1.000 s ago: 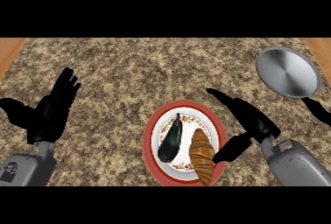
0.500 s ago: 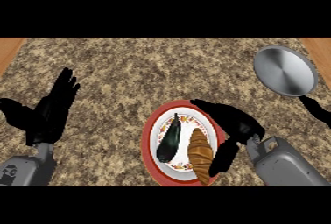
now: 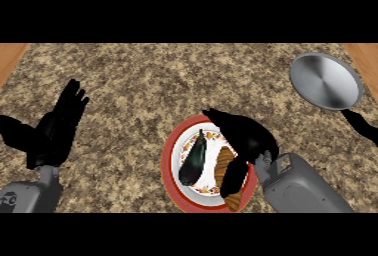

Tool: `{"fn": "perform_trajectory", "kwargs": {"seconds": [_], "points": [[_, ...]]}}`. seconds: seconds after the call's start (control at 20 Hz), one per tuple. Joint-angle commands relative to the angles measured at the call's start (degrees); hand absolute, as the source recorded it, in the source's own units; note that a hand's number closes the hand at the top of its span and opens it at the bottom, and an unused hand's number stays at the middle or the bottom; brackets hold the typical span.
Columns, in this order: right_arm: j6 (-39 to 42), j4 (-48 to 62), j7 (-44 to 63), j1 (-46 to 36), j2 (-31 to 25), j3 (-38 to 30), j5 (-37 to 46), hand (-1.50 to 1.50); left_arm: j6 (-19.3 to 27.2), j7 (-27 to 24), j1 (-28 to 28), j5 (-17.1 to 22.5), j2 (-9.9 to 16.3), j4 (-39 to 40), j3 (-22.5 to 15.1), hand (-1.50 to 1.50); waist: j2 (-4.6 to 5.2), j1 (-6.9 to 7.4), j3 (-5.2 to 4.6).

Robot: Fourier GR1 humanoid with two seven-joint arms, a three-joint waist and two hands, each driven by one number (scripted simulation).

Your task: Pick the eggplant from the plate and place it in the pan

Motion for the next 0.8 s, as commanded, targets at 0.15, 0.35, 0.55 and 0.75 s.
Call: {"fn": "perform_trajectory", "kwargs": {"seconds": [0.15,0.35,0.55,0.75], "points": [[3.6,2.3,0.5,1.3,5.3,-0.7,5.2,-1.5,-1.4,2.3,1.4,-1.8,-1.2,-3.2,1.1,0.0,-0.03,0.04,0.01],[1.6,11.7,-0.1,-2.6,10.1,-1.1,8.9,-1.5,-2.6,0.8,0.3,-2.3,-1.6,-0.9,2.2,0.0,0.09,0.21,0.01],[3.0,12.5,1.6,-2.1,11.4,-2.8,10.5,-1.5,-2.7,1.5,6.1,-3.2,-2.6,-6.7,1.4,0.0,-0.02,0.28,0.01],[2.4,12.0,-2.9,2.0,12.9,-3.0,14.5,-1.5,-4.3,3.5,0.9,-3.0,-2.5,-2.4,4.9,0.0,0.01,-0.04,0.01]]}}
